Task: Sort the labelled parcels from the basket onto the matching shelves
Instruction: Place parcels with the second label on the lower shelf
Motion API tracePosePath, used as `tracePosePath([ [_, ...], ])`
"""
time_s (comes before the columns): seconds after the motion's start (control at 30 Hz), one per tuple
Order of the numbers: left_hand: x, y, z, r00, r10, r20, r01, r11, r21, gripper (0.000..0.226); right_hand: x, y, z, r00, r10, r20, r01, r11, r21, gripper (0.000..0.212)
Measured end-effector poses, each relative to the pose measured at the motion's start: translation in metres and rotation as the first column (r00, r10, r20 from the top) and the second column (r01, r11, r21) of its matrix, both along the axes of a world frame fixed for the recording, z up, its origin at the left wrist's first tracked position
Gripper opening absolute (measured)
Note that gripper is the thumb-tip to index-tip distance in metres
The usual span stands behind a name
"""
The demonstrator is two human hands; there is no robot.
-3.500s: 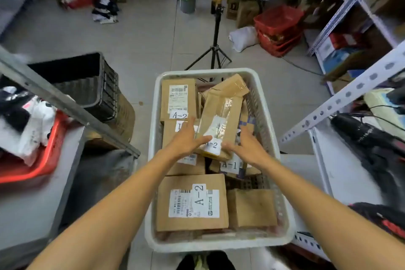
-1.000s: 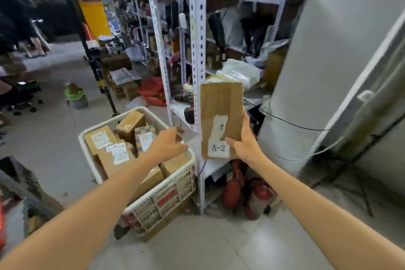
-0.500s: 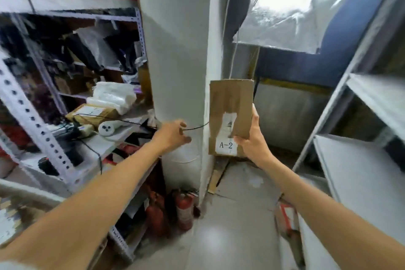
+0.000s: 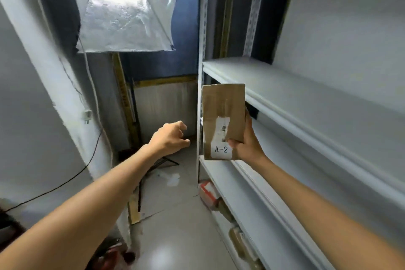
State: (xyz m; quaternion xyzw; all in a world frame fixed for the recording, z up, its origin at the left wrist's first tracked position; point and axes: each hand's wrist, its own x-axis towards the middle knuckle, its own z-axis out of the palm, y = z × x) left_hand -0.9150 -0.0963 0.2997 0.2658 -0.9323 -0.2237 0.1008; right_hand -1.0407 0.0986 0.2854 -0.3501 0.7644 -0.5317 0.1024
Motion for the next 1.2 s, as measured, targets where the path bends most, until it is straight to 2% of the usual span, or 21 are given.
tracePosePath([
  [0.2, -0.025, 0.017, 0.003, 0.955, -0.296, 0.028, 0.296, 0.955, -0.015, 0.045, 0.029, 0.047, -0.012, 0.955, -0.290, 0.062, 0.291, 0.956, -0.016, 0.092],
  [0.37, -0.025, 0.042, -0.015, 0.877, -0.477, 0.061, 0.476, 0.879, 0.036, 0.049, 0.075, 0.093, -0.029, 0.869, -0.482, 0.113, 0.486, 0.874, -0.008, 0.087],
  [0.5, -0.019, 0.079, -0.028, 0.810, -0.584, 0.055, 0.577, 0.810, 0.103, 0.047, 0.109, 0.136, -0.035, 0.787, -0.607, 0.107, 0.605, 0.794, 0.055, 0.092],
  [0.67, -0.010, 0.139, -0.040, 0.742, -0.670, 0.008, 0.662, 0.734, 0.154, 0.045, 0.156, 0.194, -0.046, 0.704, -0.702, 0.110, 0.692, 0.713, 0.118, 0.092],
  [0.87, 0.025, 0.223, -0.063, 0.638, -0.767, 0.073, 0.749, 0.639, 0.174, 0.043, 0.225, 0.273, -0.067, 0.571, -0.809, 0.138, 0.788, 0.587, 0.187, 0.094],
  [1.07, 0.057, 0.318, -0.091, 0.510, -0.847, 0.150, 0.828, 0.531, 0.181, 0.043, 0.295, 0.359, -0.100, 0.396, -0.884, 0.246, 0.866, 0.449, 0.219, 0.080],
  [1.2, 0.063, 0.380, -0.109, 0.406, -0.891, 0.204, 0.872, 0.444, 0.207, 0.045, 0.318, 0.409, -0.118, 0.284, -0.891, 0.355, 0.869, 0.396, 0.297, 0.083],
])
